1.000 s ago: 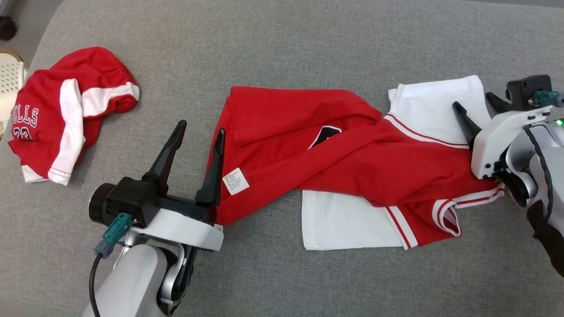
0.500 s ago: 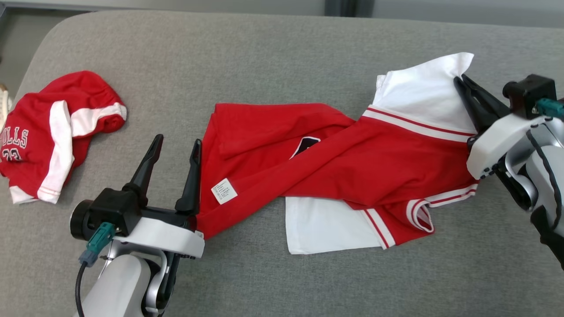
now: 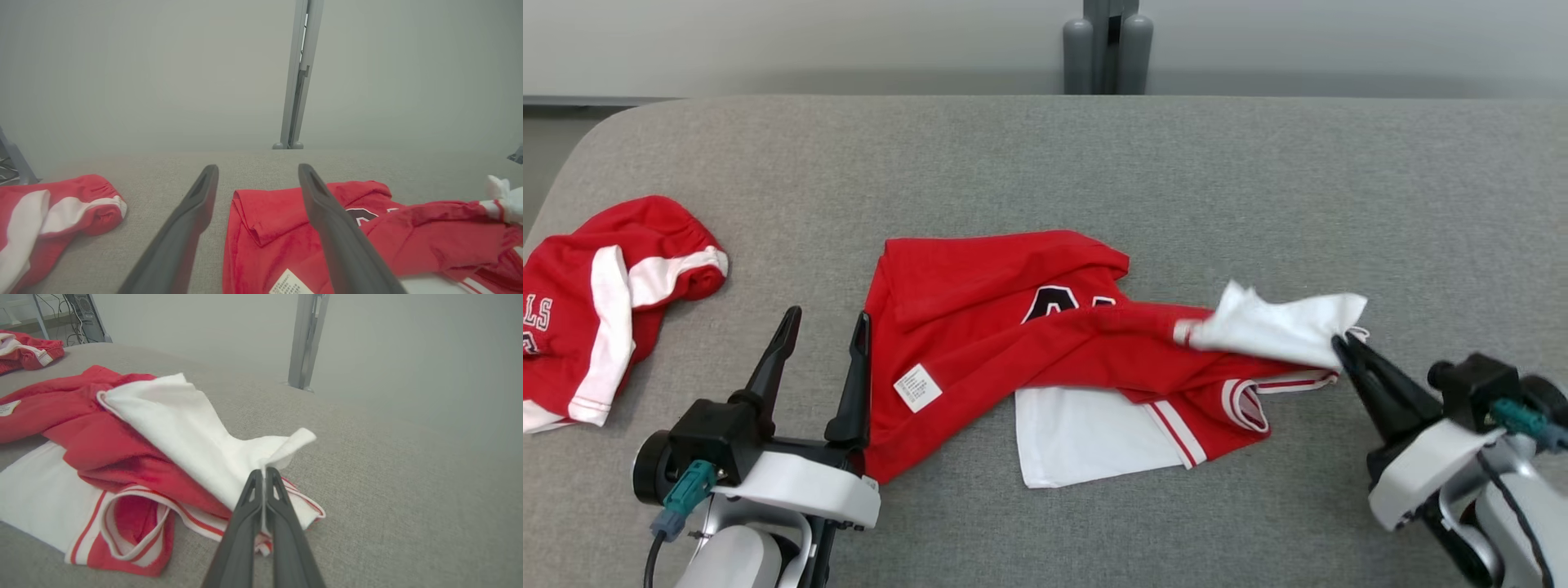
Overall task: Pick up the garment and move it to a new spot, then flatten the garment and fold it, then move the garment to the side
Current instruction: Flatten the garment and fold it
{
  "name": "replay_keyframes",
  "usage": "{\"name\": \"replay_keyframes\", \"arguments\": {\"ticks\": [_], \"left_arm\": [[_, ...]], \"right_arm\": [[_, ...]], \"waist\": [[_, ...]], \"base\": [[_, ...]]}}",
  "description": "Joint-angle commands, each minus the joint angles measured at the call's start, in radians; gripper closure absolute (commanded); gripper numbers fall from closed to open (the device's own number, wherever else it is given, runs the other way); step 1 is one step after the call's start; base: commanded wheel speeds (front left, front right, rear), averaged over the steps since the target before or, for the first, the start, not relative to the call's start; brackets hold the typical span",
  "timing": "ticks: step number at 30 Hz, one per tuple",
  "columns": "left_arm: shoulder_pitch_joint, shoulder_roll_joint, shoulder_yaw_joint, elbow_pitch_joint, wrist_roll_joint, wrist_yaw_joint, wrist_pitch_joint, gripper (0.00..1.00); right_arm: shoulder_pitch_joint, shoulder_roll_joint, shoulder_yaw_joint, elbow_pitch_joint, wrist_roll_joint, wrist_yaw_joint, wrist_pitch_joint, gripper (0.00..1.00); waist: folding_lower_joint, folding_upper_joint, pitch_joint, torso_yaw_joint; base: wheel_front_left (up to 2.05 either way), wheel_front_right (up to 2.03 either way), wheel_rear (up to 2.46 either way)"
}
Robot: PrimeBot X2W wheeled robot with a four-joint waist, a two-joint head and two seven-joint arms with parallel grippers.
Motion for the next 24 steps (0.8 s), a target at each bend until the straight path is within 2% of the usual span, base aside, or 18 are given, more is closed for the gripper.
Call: {"name": "replay_keyframes", "arguments": {"ticks": [1,4,5,7,14,18,24], "left_arm": [[0.014,0.009,0.005,-0.010,-0.006,0.009,0.005,0.00],[0.034,0.019,0.007,-0.018,-0.010,0.016,0.018,0.00],[0.037,0.021,0.007,-0.021,-0.011,0.019,0.022,0.00],[0.045,0.021,0.009,-0.027,-0.015,0.022,0.029,0.00],[0.079,0.038,0.012,-0.044,-0.020,0.037,0.044,0.00],[0.104,0.049,0.026,-0.069,-0.017,0.062,0.040,0.00],[0.142,0.061,0.040,-0.102,-0.015,0.088,0.042,0.00]], "right_arm": [[0.035,0.013,-0.025,-0.014,-0.011,0.000,-0.005,1.00],[0.096,0.060,-0.076,-0.019,-0.012,0.000,-0.005,1.00],[0.117,0.078,-0.094,-0.005,-0.002,0.000,-0.005,0.74],[0.137,0.109,-0.116,0.012,0.002,0.000,-0.005,0.00],[0.227,0.169,-0.241,-0.005,0.020,0.000,-0.003,0.00],[0.300,0.202,-0.396,-0.124,-0.017,0.000,-0.003,0.00],[0.355,0.252,-0.507,-0.272,-0.109,0.000,0.014,0.00]], "waist": [[0.0000,0.0000,-0.008,-0.010],[0.0000,0.0000,-0.019,-0.021],[0.0000,0.0000,-0.023,-0.024],[0.0000,0.0000,-0.031,-0.031],[0.0000,0.0000,-0.071,-0.061],[0.0000,0.0000,-0.102,-0.083],[0.0000,0.0000,-0.146,-0.091]], "base": [[0.00,0.00,0.00],[0.00,0.00,0.00],[0.00,0.00,0.00],[0.00,0.00,0.00],[0.00,0.00,0.00],[0.00,0.00,0.00],[0.00,0.00,0.00]]}}
